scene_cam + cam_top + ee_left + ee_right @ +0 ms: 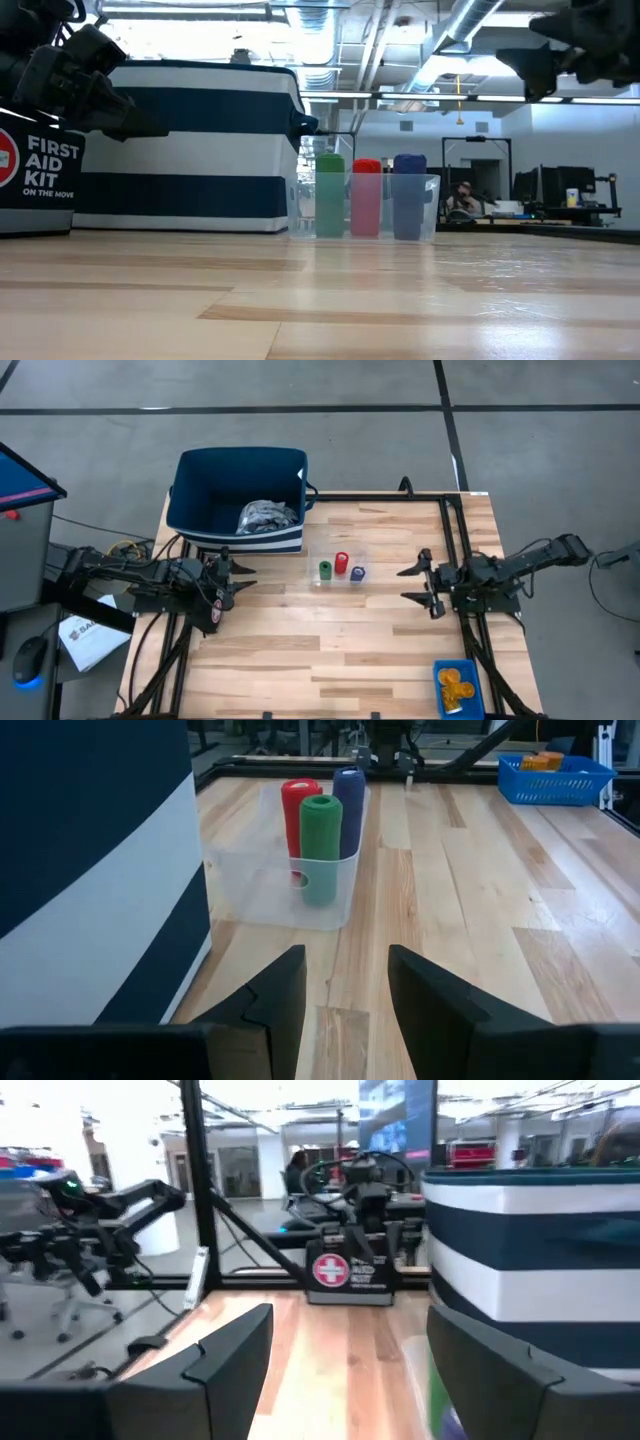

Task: Pick & place medical supplies in basket/bin
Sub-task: Return to Home Position

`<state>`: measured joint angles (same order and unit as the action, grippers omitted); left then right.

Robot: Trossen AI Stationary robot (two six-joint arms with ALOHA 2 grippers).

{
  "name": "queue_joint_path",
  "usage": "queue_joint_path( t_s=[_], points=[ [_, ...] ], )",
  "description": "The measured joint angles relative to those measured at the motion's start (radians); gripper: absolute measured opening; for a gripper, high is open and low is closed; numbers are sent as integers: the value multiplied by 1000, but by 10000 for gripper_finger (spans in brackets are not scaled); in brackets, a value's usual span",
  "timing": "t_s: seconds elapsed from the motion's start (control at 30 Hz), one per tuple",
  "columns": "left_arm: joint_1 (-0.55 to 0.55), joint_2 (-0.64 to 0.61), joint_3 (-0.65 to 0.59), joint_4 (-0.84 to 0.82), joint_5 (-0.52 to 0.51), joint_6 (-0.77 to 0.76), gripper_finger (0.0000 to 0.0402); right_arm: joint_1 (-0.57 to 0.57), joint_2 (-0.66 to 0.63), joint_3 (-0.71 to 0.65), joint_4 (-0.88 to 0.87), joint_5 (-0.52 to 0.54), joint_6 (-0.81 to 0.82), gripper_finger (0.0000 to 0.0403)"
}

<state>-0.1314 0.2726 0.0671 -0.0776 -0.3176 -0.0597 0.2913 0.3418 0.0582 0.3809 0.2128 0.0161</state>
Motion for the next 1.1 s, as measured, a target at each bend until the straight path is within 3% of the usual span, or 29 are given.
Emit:
queue_joint_path(
  t_s=[0.27,0.63,0.8,1.1],
  points=[
    [0,0,0,0,0,0,135,30,-339,-47,-279,51,-75,262],
    [0,18,1,27,0,0,135,-79,-339,-40,-347,82,-190,262],
    [0,18,1,33,0,0,135,-131,-339,-42,-351,30,-164,262],
    [0,18,1,35,0,0,135,-166,-331,-42,-351,28,-9,262]
  ],
)
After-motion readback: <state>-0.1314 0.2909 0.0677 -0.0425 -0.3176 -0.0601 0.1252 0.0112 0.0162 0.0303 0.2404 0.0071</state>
